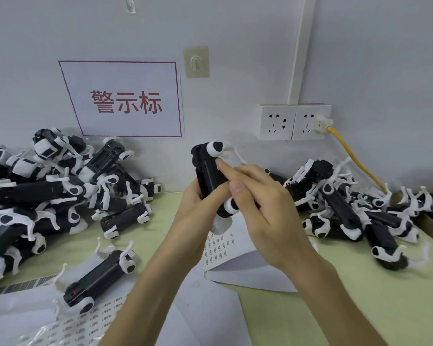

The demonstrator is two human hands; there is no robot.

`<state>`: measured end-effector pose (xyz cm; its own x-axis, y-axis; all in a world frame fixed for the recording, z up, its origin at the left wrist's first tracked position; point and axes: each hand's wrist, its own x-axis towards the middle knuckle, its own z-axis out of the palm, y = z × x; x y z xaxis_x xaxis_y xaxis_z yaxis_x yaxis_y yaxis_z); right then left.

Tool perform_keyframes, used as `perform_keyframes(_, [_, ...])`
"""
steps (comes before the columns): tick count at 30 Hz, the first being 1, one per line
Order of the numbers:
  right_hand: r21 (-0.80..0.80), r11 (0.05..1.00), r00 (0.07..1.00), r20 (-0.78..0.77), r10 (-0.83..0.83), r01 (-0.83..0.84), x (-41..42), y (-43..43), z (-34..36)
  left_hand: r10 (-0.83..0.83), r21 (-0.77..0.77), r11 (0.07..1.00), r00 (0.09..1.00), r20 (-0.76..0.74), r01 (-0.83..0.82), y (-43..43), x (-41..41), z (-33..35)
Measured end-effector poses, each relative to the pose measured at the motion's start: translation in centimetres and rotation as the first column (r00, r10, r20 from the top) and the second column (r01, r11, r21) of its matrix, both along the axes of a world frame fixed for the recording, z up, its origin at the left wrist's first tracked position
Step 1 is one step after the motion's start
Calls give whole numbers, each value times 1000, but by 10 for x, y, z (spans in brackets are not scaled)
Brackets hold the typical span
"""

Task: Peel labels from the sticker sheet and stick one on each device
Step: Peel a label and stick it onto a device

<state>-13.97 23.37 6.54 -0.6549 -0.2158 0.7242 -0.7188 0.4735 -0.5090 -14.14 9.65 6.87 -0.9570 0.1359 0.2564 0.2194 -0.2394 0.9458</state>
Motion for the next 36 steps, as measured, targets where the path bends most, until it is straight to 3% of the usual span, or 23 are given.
perform_keyframes(5, [-47,999,999,-48,11,-13,0,-10,-6,182,-76,978,970,-160,-196,2,3,7])
perform_keyframes(10, [-184,980,996,-61,66,-76,0,-16,-8,204,-88,969,949,-241,-231,4,6,10])
perform_keyframes(14, [-355,926,991,-51,120,-131,0,-13,-8,168,-95,977,964,-204,-191,4,6,7])
perform_keyframes(19, [-321,944,995,-93,48,-76,-1,-13,-9,148,-78,984,977,-156,-162,4,5,8])
perform_keyframes(26, [-235,966,985,-156,73,-109,-2,-13,-9,105,-79,990,983,-152,-118,0,7,13])
perform_keyframes(36, [-262,964,977,-215,-10,-48,-1,-12,-11,73,-152,984,992,-100,-88,-5,7,14])
